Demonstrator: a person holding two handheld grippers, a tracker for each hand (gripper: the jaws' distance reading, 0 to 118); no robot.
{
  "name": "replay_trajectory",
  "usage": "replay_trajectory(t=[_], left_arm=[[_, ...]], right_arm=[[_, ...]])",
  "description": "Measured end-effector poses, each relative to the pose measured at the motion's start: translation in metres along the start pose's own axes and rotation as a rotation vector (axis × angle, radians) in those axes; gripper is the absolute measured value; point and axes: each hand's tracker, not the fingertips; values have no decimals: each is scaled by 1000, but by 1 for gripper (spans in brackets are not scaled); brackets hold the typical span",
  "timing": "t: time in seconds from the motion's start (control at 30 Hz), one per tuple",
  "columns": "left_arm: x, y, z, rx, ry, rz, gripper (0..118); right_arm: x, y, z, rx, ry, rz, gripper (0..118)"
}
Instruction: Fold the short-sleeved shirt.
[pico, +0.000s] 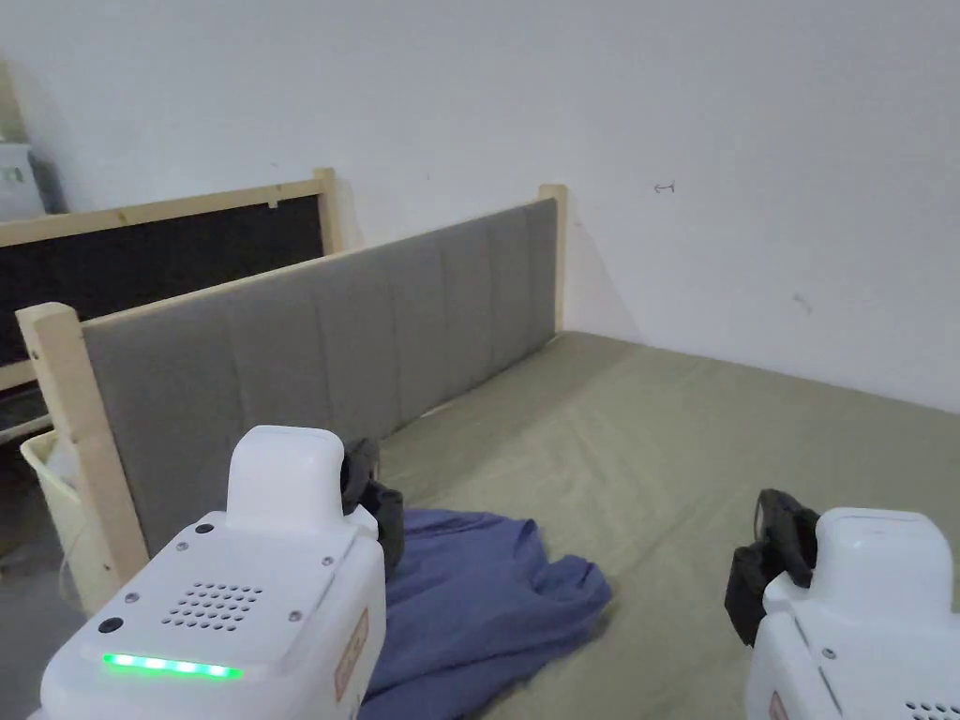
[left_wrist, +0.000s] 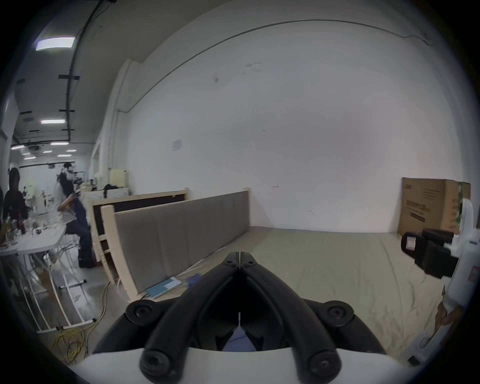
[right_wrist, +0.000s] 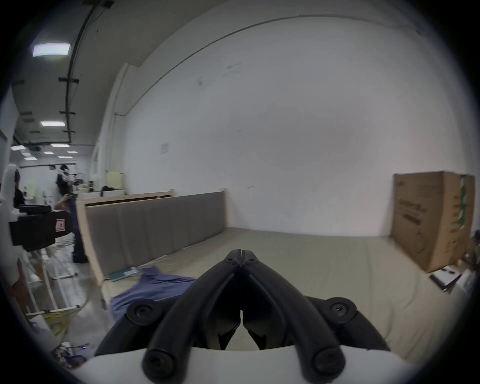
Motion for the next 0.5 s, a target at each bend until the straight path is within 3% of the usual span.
replay_trajectory(t=[0.2, 0.5], left_arm=[[-12, -8, -24, -103, 49, -3, 0], [-22, -91, -211, -536, -48, 93, 0]], right_arm=[[-14, -7, -10, -22, 31, 44, 0], [-7, -23, -25, -98, 25, 38, 0]])
